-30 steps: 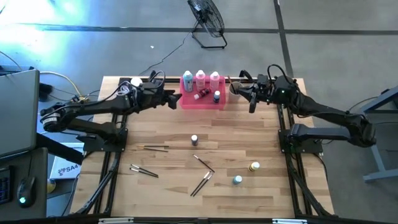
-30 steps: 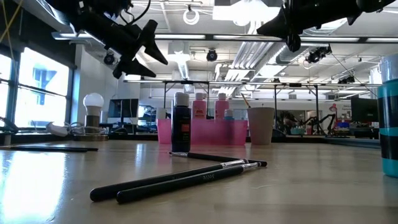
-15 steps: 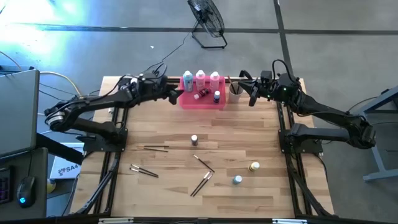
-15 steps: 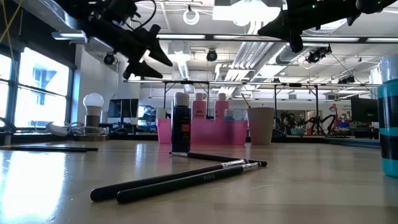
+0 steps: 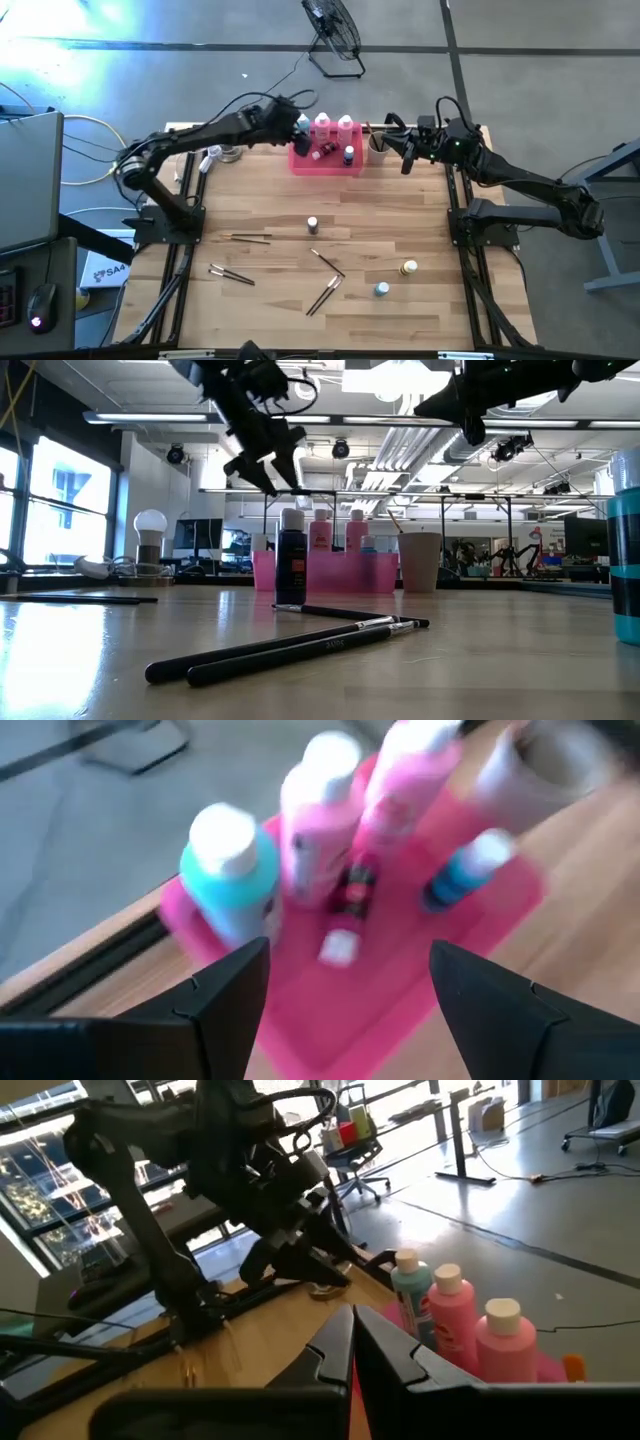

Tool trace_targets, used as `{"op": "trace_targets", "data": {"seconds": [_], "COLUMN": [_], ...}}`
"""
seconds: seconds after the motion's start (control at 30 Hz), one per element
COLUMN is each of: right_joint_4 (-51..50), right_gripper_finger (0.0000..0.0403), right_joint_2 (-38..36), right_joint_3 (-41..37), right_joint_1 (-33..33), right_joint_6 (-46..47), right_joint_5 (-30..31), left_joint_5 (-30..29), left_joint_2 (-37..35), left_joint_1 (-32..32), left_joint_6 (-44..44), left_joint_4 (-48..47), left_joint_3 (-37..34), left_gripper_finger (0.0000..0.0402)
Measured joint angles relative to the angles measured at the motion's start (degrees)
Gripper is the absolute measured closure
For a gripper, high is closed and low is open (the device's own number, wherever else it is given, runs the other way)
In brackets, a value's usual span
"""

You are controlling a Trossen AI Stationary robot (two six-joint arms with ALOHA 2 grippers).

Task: Pick & Place Paint Supplies
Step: Put the small pink paint bottle into the pink bin

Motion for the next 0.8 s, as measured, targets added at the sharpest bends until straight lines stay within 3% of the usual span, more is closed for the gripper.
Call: {"op": "trace_targets", "data": {"seconds": [0.17, 0.8], "right_joint_4": [-2.5, -3.5], "right_gripper_finger": [0.0398, 0.0398], "right_joint_2": [0.0, 0.0], "right_joint_3": [0.0, 0.0], "right_joint_1": [0.0, 0.0], "right_joint_6": [-1.1, -1.5], "right_joint_5": [0.0, 0.0], "left_joint_5": [-7.7, -5.8], "left_joint_2": [3.8, 10.4], "left_joint_1": [-4.2, -6.5], "left_joint_6": [0.8, -7.0], "left_joint_4": [-2.5, -2.1], "left_joint_3": [5.8, 7.6], "left_gripper_finger": [0.013, 0.013]}}
